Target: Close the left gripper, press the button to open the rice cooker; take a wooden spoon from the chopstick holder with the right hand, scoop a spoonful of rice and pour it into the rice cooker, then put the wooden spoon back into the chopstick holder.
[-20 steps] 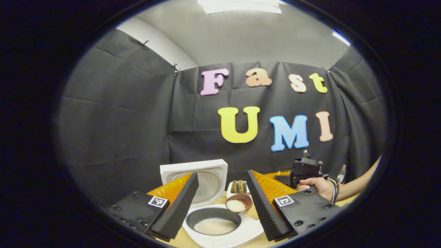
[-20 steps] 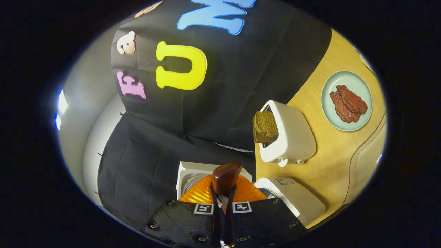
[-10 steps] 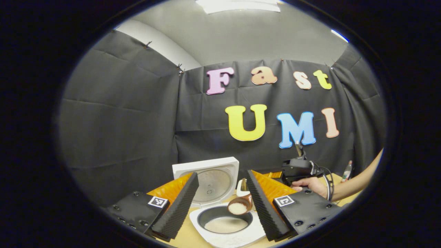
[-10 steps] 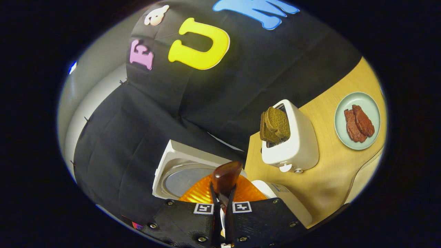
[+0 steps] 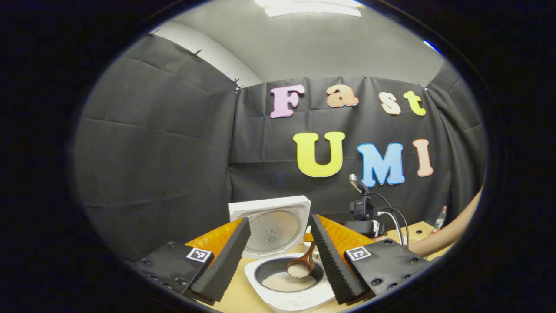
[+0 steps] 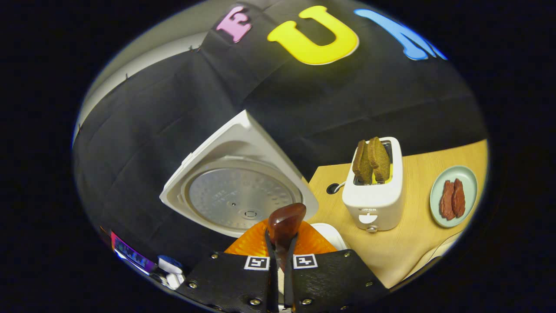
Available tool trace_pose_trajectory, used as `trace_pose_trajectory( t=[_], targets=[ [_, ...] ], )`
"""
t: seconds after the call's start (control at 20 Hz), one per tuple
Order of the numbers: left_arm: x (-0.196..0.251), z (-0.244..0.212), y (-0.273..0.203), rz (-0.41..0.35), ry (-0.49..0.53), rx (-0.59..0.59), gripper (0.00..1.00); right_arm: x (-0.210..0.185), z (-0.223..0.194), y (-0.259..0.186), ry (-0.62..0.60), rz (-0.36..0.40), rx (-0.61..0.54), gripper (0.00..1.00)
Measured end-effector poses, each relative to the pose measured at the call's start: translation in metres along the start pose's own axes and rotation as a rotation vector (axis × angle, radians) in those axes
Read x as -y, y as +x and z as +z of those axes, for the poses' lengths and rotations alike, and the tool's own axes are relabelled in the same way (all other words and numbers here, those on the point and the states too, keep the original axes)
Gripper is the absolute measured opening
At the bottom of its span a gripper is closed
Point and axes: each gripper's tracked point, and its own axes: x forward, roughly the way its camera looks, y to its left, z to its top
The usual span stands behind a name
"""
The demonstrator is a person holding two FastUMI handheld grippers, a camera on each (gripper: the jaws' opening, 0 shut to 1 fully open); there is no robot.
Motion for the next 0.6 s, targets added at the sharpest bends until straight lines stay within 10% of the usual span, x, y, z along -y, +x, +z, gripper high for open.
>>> trace_pose_trajectory(
  t=[0.6],
  targets=[
    [-0.016, -0.007, -0.015, 0.047, -0.021, 0.007, 0.96, -0.088, -0.003, -0.041, -0.878, 0.244, 0.124, 0.06]
  ],
)
